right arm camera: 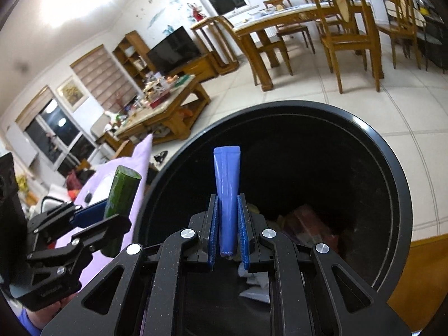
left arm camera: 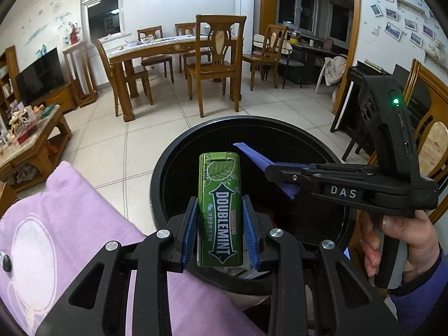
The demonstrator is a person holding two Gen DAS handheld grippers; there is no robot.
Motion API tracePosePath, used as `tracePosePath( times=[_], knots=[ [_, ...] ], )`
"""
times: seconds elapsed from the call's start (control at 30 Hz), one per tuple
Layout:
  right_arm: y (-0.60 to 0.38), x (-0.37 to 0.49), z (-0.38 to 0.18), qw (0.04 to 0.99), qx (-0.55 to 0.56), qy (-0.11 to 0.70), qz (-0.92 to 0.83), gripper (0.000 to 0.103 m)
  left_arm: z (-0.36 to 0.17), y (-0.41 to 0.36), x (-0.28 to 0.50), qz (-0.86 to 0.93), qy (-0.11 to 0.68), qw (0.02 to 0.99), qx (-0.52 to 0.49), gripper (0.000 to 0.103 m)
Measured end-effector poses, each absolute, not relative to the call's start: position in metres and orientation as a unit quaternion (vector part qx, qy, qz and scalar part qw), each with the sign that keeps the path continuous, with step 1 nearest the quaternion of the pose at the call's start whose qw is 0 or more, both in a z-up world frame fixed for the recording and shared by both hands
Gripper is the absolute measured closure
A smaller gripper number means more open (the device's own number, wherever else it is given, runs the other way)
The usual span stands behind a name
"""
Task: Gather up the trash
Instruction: 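Carry the gum pack and blue strip over the black bin and open both tools, then move both open tools back over the table toward the orange and bottle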
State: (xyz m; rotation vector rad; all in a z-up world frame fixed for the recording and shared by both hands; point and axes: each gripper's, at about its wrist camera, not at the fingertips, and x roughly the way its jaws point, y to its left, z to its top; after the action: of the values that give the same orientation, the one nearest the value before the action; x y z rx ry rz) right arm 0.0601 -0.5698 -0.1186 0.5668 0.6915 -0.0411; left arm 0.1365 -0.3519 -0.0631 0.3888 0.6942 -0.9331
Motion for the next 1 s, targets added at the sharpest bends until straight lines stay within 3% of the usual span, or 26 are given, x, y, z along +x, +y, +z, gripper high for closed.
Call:
tracePosePath(
  times=[0.53,0.6,0.67,0.73,0.8,0.83,0.87,1.0],
  knots=[
    [-0.570,0.064,-0.124,0.895,0.288,0.339,-0.027,0.088,-0.068,-0.373,0.125,-0.439,0.328,0.814,0.193,0.070],
    [-0.570,0.065,-0.126,0.893,0.291,0.342,-0.026,0.086,-0.065,-0.374,0.125,-0.436,0.326,0.816,0.193,0.064],
    [-0.568,0.065,-0.127,0.893,0.292,0.342,-0.027,0.084,-0.065,-0.374,0.122,-0.432,0.321,0.820,0.195,0.042],
    [-0.570,0.064,-0.127,0.893,0.292,0.342,-0.027,0.082,-0.062,-0.373,0.120,-0.431,0.316,0.822,0.195,0.036],
    [-0.569,0.064,-0.127,0.893,0.290,0.342,-0.031,0.063,-0.059,-0.374,0.120,-0.430,0.316,0.823,0.196,0.031],
    [-0.567,0.064,-0.125,0.894,0.288,0.340,-0.033,0.057,-0.058,-0.372,0.119,-0.428,0.313,0.825,0.196,0.020],
    [-0.566,0.063,-0.124,0.896,0.285,0.338,-0.035,0.051,-0.056,-0.369,0.118,-0.425,0.309,0.828,0.195,0.016],
    [-0.560,0.064,-0.118,0.900,0.282,0.331,-0.034,0.051,-0.050,-0.358,0.119,-0.419,0.304,0.834,0.191,0.015]
  ],
)
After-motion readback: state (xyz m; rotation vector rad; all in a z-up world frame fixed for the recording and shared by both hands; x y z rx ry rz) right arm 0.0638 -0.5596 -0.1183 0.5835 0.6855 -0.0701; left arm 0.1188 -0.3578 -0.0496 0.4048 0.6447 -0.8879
